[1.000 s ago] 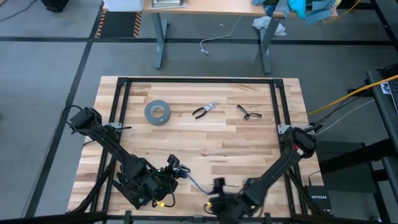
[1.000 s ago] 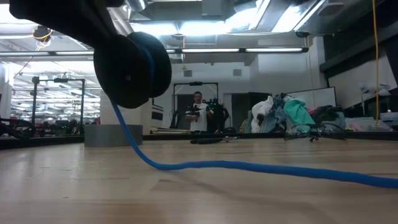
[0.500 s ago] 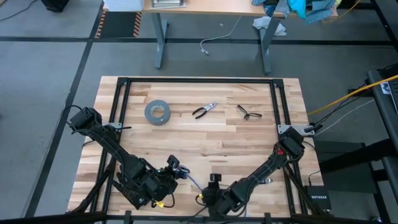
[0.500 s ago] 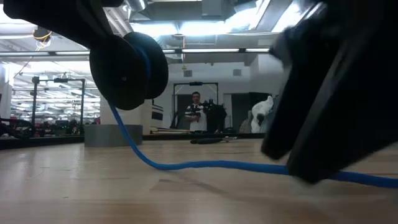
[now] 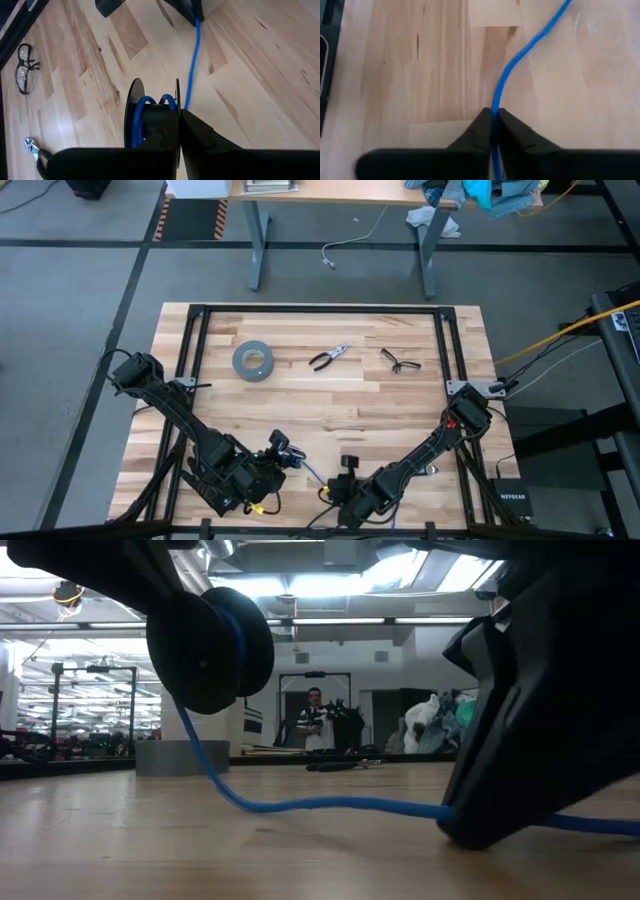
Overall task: Coil cords
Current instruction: Coil the blue wire cable onto the black spool
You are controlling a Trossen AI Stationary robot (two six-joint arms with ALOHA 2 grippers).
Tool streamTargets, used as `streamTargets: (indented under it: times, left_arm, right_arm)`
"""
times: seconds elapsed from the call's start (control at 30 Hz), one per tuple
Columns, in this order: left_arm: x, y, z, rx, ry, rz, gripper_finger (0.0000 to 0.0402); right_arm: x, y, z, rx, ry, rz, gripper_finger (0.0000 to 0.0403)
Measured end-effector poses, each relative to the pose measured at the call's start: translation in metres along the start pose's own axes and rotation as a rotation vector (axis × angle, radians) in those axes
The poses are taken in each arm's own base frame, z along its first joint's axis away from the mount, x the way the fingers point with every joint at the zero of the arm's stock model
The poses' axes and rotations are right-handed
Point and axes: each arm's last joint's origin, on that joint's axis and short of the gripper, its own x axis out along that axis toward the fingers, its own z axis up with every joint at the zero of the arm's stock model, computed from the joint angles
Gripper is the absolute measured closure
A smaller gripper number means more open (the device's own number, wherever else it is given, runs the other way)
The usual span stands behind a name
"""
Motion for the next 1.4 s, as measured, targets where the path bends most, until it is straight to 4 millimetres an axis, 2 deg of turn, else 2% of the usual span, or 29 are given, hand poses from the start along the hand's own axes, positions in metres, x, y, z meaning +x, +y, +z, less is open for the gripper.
streamTargets:
  times: [0.07,0.2,0.33,0.53,0.77,0.83,1.07,1.23,1.4]
  left_arm:
    - [0.000,0.000,0.000,0.000,0.000,0.000,0.0401]
    - [-0.001,-0.002,0.001,0.001,-0.008,-0.003,0.0401]
    - [-0.002,-0.004,0.002,0.003,-0.019,-0.028,0.0401]
    - [-0.003,-0.006,0.006,-0.001,-0.064,-0.071,0.0401]
    - [-0.003,-0.005,0.014,-0.001,-0.146,-0.092,0.0401]
    - [-0.003,-0.004,0.018,0.004,-0.185,-0.097,0.0401]
    - [-0.004,0.001,0.029,0.036,-0.296,-0.073,0.0401]
    - [-0.001,0.006,0.036,0.057,-0.384,-0.082,0.0401]
    - [-0.006,0.007,0.045,0.085,-0.498,-0.104,0.0401]
  right_arm:
    - [0.000,0.000,0.000,-0.016,0.004,0.005,0.0388]
    - [-0.002,0.000,0.001,-0.025,0.007,0.013,0.0381]
    - [-0.016,-0.003,0.006,-0.085,0.033,0.064,0.0394]
    - [-0.070,-0.010,0.034,-0.113,-0.081,0.103,0.0397]
    - [-0.118,-0.020,0.060,-0.169,-0.265,0.129,0.0398]
    - [-0.126,-0.022,0.068,-0.193,-0.316,0.145,0.0398]
    - [-0.144,-0.021,0.090,-0.254,-0.443,0.212,0.0398]
    - [-0.146,-0.023,0.096,-0.283,-0.459,0.199,0.0398]
    - [-0.141,-0.034,0.102,-0.275,-0.450,0.160,0.0398]
